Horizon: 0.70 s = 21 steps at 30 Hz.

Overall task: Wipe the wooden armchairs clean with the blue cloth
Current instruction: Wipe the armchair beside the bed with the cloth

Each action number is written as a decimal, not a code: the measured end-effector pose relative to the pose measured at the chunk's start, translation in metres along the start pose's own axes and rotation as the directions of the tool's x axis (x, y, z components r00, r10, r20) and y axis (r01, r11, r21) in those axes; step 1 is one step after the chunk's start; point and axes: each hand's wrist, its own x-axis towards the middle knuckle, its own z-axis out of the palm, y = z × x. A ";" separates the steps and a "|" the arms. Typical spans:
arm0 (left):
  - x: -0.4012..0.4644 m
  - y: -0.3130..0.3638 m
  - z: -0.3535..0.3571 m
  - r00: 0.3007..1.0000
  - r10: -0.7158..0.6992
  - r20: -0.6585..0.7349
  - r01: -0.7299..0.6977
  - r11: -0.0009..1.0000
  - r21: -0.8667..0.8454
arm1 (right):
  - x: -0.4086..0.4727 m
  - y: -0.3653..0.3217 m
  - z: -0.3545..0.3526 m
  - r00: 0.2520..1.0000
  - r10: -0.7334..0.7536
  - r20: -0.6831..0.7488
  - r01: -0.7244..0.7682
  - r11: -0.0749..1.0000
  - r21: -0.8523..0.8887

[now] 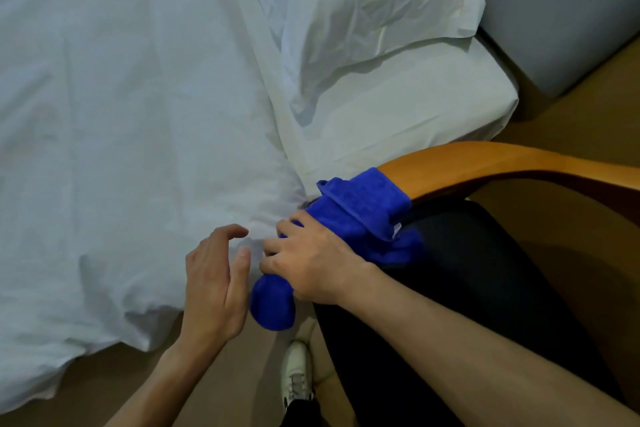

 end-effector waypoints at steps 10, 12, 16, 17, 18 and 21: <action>0.036 0.019 0.010 0.987 0.137 0.089 -0.139 0.990 0.023 | -0.022 0.058 -0.002 0.992 0.122 -0.020 -0.122 0.993 0.004; 0.040 0.019 0.011 0.986 0.138 0.093 -0.141 0.990 0.028 | -0.033 0.077 -0.006 0.985 0.173 -0.002 -0.173 0.985 0.024; 0.040 0.017 0.014 0.986 0.119 0.118 -0.122 0.992 0.021 | -0.046 0.098 -0.010 0.965 0.257 0.058 -0.258 0.966 0.015; 0.039 0.015 0.014 0.985 0.122 0.123 -0.125 0.992 0.017 | -0.045 0.096 -0.011 0.958 0.281 0.060 -0.282 0.959 0.011; 0.038 0.013 0.014 0.985 0.122 0.124 -0.124 0.992 0.014 | -0.042 0.091 -0.010 0.950 0.307 0.061 -0.307 0.952 -0.005; 0.037 0.009 0.006 0.985 0.115 0.129 -0.119 0.993 0.024 | -0.029 0.061 -0.004 0.935 0.350 0.050 -0.348 0.936 -0.047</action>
